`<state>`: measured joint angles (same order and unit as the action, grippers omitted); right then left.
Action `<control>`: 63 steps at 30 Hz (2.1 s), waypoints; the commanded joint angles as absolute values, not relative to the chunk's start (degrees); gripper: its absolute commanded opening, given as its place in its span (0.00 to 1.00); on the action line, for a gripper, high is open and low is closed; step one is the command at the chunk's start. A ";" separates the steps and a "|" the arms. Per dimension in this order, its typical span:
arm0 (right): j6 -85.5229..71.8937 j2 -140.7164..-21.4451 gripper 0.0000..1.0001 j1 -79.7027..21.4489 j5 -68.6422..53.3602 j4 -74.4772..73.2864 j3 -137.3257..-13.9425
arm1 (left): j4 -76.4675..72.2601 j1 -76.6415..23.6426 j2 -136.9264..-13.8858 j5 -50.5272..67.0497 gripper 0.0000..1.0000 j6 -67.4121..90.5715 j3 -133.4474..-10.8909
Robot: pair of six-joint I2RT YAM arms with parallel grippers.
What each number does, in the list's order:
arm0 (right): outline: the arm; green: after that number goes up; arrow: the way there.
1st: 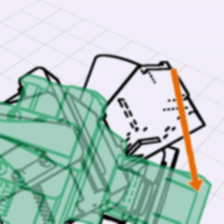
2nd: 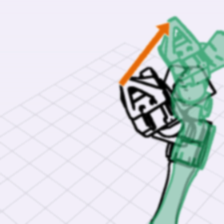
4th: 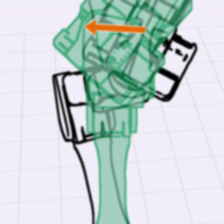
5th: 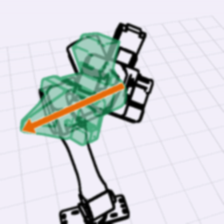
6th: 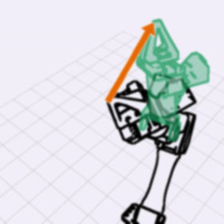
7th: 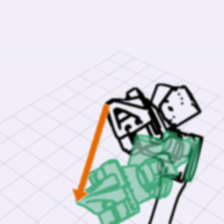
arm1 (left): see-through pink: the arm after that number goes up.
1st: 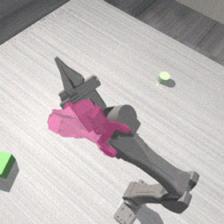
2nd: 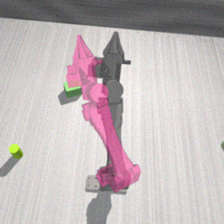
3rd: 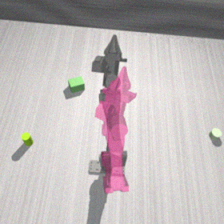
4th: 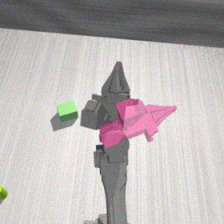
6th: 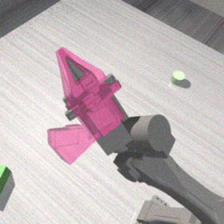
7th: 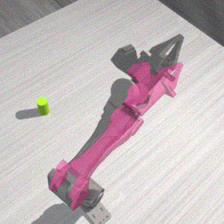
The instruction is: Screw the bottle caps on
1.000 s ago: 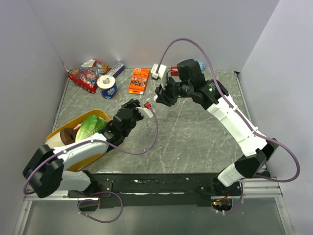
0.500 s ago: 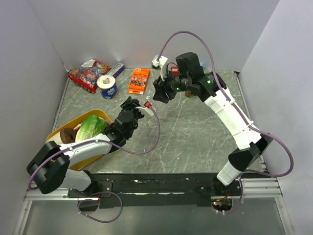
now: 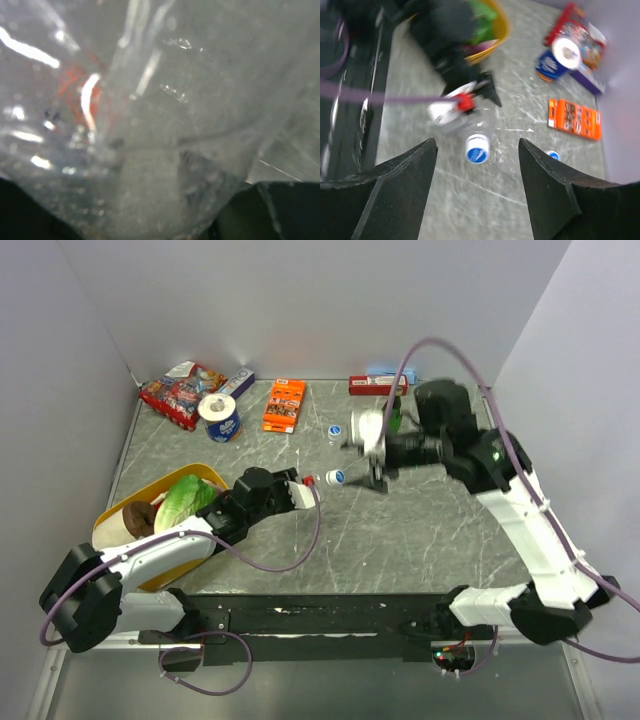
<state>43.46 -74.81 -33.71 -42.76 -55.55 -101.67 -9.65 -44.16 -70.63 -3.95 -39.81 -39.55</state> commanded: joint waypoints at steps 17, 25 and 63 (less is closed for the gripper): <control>79.28 -70.05 0.66 -41.84 -37.97 -54.77 -85.34 | -0.18 -40.25 -65.83 18.89 0.01 -44.21 -45.17; 79.98 -71.36 0.48 -42.28 -38.06 -55.02 -85.78 | -0.18 -40.25 -66.27 19.42 0.01 -44.56 -45.97; 1.75 -91.05 0.47 -35.34 -35.22 -48.50 -109.23 | -34.03 -47.56 -75.68 -26.99 0.01 -47.04 -43.16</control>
